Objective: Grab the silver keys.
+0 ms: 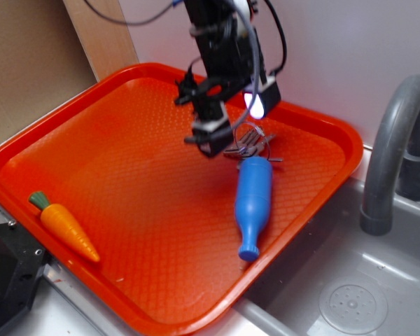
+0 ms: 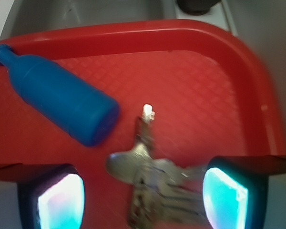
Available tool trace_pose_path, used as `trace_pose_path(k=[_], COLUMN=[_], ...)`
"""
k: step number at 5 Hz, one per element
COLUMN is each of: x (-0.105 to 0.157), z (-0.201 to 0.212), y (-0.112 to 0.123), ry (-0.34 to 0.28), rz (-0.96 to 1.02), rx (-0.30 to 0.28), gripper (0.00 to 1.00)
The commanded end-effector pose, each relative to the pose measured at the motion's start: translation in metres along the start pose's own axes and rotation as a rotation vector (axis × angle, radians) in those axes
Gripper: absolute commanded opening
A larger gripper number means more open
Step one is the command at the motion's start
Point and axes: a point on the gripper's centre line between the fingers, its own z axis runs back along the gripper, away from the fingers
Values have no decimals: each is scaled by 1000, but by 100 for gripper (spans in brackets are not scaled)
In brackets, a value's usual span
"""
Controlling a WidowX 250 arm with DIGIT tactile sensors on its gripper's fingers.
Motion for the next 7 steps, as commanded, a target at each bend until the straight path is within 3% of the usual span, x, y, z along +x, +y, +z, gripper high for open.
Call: trace_pose_path(k=[1,3,4,6,7], x=[4,5,-1,-23,-30], z=[-16,-11,10,93,122], y=[10,16,18,16,-10], ry=[3,-25,-42,-39,58], rz=[7,14,52,471,688], rx=[63,46,74,289,431], gripper=[0,0,0,0,0])
